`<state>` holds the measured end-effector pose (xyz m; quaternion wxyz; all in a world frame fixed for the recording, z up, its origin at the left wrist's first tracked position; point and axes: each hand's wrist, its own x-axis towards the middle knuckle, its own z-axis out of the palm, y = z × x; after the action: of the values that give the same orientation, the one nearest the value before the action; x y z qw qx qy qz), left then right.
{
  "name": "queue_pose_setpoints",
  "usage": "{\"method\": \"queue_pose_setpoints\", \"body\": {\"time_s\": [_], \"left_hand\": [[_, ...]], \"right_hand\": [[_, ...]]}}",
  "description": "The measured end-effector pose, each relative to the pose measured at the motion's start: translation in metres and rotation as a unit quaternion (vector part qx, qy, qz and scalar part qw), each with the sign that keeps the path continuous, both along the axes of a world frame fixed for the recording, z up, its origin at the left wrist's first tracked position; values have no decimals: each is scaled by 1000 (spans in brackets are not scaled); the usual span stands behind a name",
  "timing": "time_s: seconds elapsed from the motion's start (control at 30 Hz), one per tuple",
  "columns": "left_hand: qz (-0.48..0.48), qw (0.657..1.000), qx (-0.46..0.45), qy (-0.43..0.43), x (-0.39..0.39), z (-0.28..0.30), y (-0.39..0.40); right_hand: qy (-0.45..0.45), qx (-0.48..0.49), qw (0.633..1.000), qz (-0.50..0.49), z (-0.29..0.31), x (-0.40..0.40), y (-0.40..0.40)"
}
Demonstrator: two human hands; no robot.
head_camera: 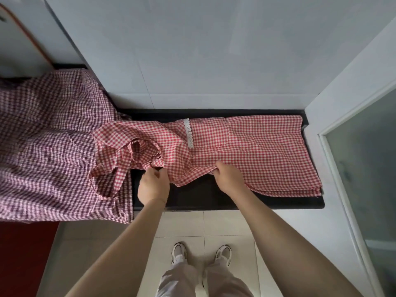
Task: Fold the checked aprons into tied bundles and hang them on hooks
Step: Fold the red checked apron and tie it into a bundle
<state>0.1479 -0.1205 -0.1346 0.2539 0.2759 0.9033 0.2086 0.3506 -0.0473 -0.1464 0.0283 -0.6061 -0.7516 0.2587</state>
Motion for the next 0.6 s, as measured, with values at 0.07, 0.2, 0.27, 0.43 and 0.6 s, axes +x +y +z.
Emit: {"method": "queue_pose_setpoints", "body": {"time_s": [0.07, 0.2, 0.27, 0.43, 0.6], "left_hand": [[104, 974, -42, -197, -3, -3, -2], [159, 854, 1, -495, 1, -1, 1], [143, 850, 47, -505, 1, 5, 8], [126, 851, 126, -495, 0, 35, 31], [109, 891, 161, -411, 3, 49, 44]], "right_hand": [[-8, -29, 999, -10, 6, 1, 8], [-15, -61, 998, -13, 6, 2, 13], [-21, -33, 999, 16, 6, 1, 9], [-176, 156, 963, 129, -1, -2, -9], [-163, 272, 942, 113, -3, 0, -16]]}}
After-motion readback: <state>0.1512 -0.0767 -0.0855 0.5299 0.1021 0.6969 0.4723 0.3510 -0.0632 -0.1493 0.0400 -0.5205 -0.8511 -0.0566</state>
